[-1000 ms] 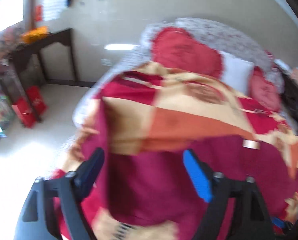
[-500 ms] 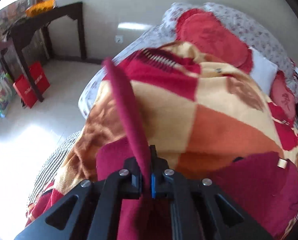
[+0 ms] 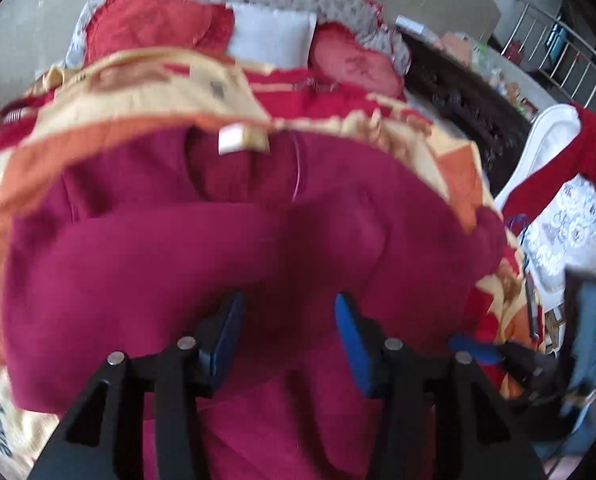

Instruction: Fold small clothes

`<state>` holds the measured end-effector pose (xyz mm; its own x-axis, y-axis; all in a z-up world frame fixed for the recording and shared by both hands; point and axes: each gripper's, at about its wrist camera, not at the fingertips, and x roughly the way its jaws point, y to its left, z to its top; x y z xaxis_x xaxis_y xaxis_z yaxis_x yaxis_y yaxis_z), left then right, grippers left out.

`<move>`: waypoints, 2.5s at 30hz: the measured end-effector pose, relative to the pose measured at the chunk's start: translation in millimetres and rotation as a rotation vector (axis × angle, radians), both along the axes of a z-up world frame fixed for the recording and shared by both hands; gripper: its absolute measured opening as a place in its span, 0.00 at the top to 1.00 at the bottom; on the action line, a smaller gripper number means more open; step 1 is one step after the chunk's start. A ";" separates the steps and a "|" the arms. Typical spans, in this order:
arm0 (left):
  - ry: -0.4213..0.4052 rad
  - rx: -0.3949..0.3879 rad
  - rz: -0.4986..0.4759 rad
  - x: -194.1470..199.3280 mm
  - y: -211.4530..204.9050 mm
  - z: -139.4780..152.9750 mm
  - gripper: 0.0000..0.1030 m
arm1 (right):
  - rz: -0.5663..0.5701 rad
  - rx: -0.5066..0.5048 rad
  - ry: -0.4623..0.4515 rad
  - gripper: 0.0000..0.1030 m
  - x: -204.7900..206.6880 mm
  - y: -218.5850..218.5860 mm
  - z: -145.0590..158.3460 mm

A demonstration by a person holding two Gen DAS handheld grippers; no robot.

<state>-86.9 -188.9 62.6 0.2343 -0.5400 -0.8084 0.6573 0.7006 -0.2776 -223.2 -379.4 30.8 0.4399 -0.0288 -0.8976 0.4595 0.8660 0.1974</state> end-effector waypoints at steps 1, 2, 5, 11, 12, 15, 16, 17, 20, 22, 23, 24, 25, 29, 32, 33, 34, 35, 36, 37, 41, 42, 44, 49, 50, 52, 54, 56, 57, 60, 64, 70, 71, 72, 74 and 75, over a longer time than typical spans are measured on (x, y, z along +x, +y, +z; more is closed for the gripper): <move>0.009 0.007 0.000 -2.4 5.1 -2.3 0.51 | -0.007 0.000 -0.002 0.33 -2.5 -4.1 0.7; 0.013 0.009 0.000 -6.2 12.7 0.6 0.50 | -0.008 0.001 -0.006 0.33 -3.6 -7.3 1.3; -0.037 -0.009 0.016 -10.5 48.0 20.7 0.29 | -0.010 -0.019 -0.019 0.33 0.8 -15.1 6.8; -0.223 0.136 0.196 -10.9 118.9 25.9 0.19 | 0.020 -0.105 -0.122 0.33 40.5 -29.3 29.4; -0.210 0.159 0.225 -7.5 124.7 19.8 0.19 | 0.033 -0.120 -0.136 0.33 48.7 -31.1 33.2; -0.127 0.196 0.309 3.2 143.7 -1.6 0.19 | 0.105 -0.172 -0.154 0.35 90.0 -25.7 32.5; -0.108 0.202 0.339 5.2 149.9 -8.5 0.20 | 0.129 -0.191 -0.148 0.43 101.7 -23.1 29.1; -0.095 0.212 0.363 7.2 153.7 -14.4 0.20 | 0.149 -0.211 -0.135 0.59 109.5 -21.2 25.0; -0.057 0.213 0.396 11.2 165.5 -23.7 0.20 | 0.178 -0.246 -0.044 1.00 132.9 -16.6 3.4; -0.047 0.200 0.400 12.7 166.9 -27.4 0.20 | 0.171 -0.232 -0.089 1.00 125.5 -17.3 9.4; -0.048 0.200 0.399 13.4 167.4 -27.1 0.20 | 0.171 -0.222 -0.116 1.00 118.8 -19.0 16.2; -0.049 0.204 0.397 14.5 167.9 -27.2 0.20 | 0.153 -0.213 -0.147 1.00 106.1 -23.0 26.4; -0.049 0.206 0.395 14.6 168.7 -28.5 0.20 | 0.129 -0.220 -0.162 1.00 95.5 -27.4 33.1; -0.039 0.212 0.403 23.8 163.3 -37.3 0.20 | -0.019 -0.246 -0.151 1.00 60.2 -57.0 45.3; -0.040 0.196 0.415 25.5 162.4 -35.1 0.20 | 0.005 -0.288 -0.015 0.98 66.1 -63.6 33.7; -0.036 0.187 0.420 26.5 164.3 -34.8 0.20 | 0.000 -0.303 -0.021 0.95 66.4 -62.1 37.3; -0.031 0.178 0.429 27.1 167.1 -34.1 0.20 | -0.001 -0.306 -0.069 0.90 65.7 -57.4 46.6; -0.024 0.169 0.436 28.2 169.2 -34.2 0.20 | 0.028 -0.286 -0.145 0.86 67.7 -45.8 60.1; -0.015 0.157 0.441 29.2 171.5 -33.7 0.20 | 0.072 -0.262 -0.185 0.84 73.0 -34.5 67.5; -0.007 0.148 0.444 29.8 173.3 -33.6 0.20 | 0.158 -0.223 -0.222 0.78 83.0 -15.6 74.7; -0.007 0.144 0.439 29.9 173.9 -34.1 0.20 | 0.511 -0.095 -0.268 0.75 142.1 76.2 77.7; -0.008 0.144 0.439 30.3 174.0 -34.4 0.20 | 0.580 -0.080 -0.272 0.75 159.9 99.6 74.0; -0.001 0.135 0.445 31.6 174.9 -34.9 0.20 | 0.692 -0.077 -0.250 0.73 190.1 138.4 62.8; 0.005 0.096 0.444 33.9 180.5 -35.6 0.20 | 0.813 -0.086 -0.105 0.81 249.9 189.1 14.0; 0.007 0.080 0.443 34.7 183.6 -34.4 0.20 | 0.813 -0.105 -0.093 1.00 254.6 192.3 8.4; 0.021 0.044 0.452 37.0 191.6 -32.4 0.20 | 0.798 -0.098 -0.122 1.00 254.9 194.5 10.7; 0.025 0.017 0.478 39.4 200.5 -28.5 0.20 | 0.794 -0.099 -0.176 1.00 255.0 201.8 18.0; 0.022 0.017 0.499 41.5 206.5 -24.1 0.20 | 0.774 -0.087 -0.184 1.00 262.5 210.0 11.9; 0.018 0.019 0.502 42.2 208.6 -20.8 0.20 | 0.766 -0.086 -0.162 1.00 267.2 213.3 3.8; -0.022 0.020 0.502 41.3 211.2 -8.4 0.20 | 0.748 -0.085 -0.157 1.00 265.6 213.4 -5.9; -0.069 0.011 0.479 42.9 200.4 5.2 0.20 | 0.683 -0.023 -0.211 0.92 221.8 174.1 25.2; -0.077 0.082 0.416 50.2 157.1 -1.2 0.20 | 0.483 -0.151 -0.179 0.92 129.1 94.2 29.4; -0.076 0.115 0.416 50.5 152.7 -7.7 0.20 | 0.456 -0.188 -0.146 0.92 118.0 84.6 21.4; -0.071 0.151 0.416 51.8 147.9 -15.2 0.20 | 0.427 -0.227 -0.093 0.92 108.9 72.5 8.3; -0.041 0.195 0.415 54.0 144.9 -30.7 0.19 | 0.388 -0.241 -0.006 0.92 101.1 54.3 -15.3; -0.036 0.197 0.417 53.8 145.7 -34.2 0.19 | 0.385 -0.213 -0.017 0.92 97.4 47.8 -17.6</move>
